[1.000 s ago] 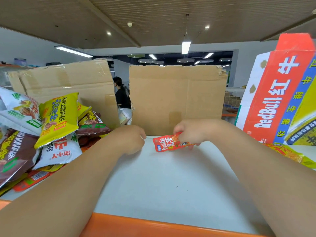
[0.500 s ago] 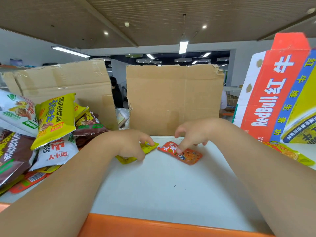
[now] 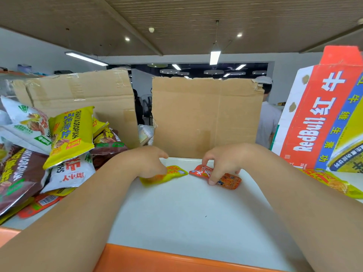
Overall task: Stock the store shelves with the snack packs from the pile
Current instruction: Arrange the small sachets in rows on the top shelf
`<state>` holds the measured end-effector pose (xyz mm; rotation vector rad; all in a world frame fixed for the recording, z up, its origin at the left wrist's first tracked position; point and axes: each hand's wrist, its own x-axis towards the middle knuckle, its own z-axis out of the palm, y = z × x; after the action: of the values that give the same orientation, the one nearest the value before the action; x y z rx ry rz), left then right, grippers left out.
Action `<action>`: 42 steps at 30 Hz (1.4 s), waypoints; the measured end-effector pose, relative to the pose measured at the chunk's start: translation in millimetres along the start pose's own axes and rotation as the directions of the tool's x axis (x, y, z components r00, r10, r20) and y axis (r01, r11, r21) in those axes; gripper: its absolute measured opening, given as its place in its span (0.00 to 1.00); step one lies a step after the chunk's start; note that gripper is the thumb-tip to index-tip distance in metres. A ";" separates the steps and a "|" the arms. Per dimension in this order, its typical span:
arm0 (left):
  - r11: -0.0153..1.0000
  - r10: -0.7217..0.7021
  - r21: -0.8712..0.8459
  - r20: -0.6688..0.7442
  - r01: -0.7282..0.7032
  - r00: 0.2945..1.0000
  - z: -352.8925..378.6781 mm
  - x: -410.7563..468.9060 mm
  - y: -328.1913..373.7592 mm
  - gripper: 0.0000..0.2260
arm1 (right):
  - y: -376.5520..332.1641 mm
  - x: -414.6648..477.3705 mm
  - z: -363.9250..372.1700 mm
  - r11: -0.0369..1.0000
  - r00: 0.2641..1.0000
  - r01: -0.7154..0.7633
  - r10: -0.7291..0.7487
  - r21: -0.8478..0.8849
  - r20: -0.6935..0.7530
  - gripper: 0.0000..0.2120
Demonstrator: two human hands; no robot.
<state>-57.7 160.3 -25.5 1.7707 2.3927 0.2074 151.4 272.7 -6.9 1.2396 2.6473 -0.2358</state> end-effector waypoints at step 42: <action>0.891 0.451 0.015 -0.144 -0.454 0.881 20.4 -32.6 335.4 0.22 | 289.4 -218.4 -26.2 0.957 0.914 -0.255 0.286 0.140 -0.288 0.16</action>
<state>269.5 226.9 24.4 2.3578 2.0060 0.4252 507.9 300.9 57.8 1.7891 2.6918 -0.1398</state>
